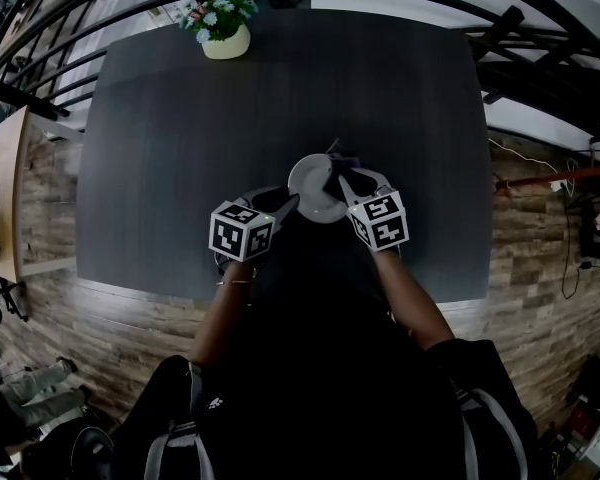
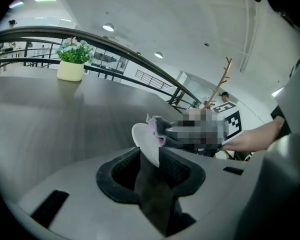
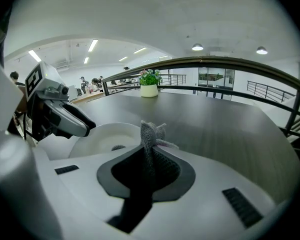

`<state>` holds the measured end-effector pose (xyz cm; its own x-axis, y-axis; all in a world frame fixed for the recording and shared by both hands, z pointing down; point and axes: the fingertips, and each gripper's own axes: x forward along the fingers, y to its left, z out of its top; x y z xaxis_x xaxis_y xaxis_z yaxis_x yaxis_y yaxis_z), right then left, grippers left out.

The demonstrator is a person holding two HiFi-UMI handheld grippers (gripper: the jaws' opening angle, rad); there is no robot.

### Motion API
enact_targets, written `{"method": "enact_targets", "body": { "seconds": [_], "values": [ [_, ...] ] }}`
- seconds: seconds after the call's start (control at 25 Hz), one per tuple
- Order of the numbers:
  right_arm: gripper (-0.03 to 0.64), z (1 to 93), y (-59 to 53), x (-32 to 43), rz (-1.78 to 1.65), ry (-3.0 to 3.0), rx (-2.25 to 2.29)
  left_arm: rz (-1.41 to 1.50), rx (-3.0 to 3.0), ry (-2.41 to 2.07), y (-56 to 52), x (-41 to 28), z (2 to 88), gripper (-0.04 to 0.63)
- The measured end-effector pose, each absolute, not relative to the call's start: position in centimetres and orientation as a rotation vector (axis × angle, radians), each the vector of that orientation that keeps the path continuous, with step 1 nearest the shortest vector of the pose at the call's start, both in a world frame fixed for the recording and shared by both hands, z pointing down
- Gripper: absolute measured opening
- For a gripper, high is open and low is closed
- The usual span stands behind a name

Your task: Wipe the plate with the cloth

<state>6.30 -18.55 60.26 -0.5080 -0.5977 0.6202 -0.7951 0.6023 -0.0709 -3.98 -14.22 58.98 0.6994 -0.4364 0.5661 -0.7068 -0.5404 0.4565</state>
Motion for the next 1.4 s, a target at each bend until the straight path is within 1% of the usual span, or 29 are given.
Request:
{"method": "enact_targets", "body": {
  "seconds": [0.52, 0.76, 0.96, 1.04, 1.16, 1.4],
  "values": [
    [0.039, 60.4, -18.5, 6.1, 0.488, -2.297, 1.06, 0.23, 2.04, -0.921, -16.3, -3.9, 58.2, 0.126],
    [0.04, 60.3, -18.2, 6.1, 0.512, -2.308, 1.043, 0.217, 2.015, -0.899, -16.1, -3.0, 58.6, 0.149],
    [0.04, 60.5, -18.6, 6.0, 0.516, -2.311, 1.037, 0.188, 1.976, -0.914, -16.8, -2.9, 59.0, 0.149],
    [0.04, 60.4, -18.6, 5.9, 0.489, -2.312, 1.037, 0.19, 1.963, -0.909, -16.8, -3.1, 59.2, 0.133],
    [0.04, 60.3, -18.1, 5.8, 0.425, -2.318, 1.034, 0.238, 1.975, -0.907, -16.3, -3.2, 59.4, 0.075],
    [0.04, 59.7, -17.7, 5.5, 0.349, -2.336, 1.018, 0.215, 2.007, -0.898, -16.0, -2.8, 58.2, 0.065]
  ]
}}
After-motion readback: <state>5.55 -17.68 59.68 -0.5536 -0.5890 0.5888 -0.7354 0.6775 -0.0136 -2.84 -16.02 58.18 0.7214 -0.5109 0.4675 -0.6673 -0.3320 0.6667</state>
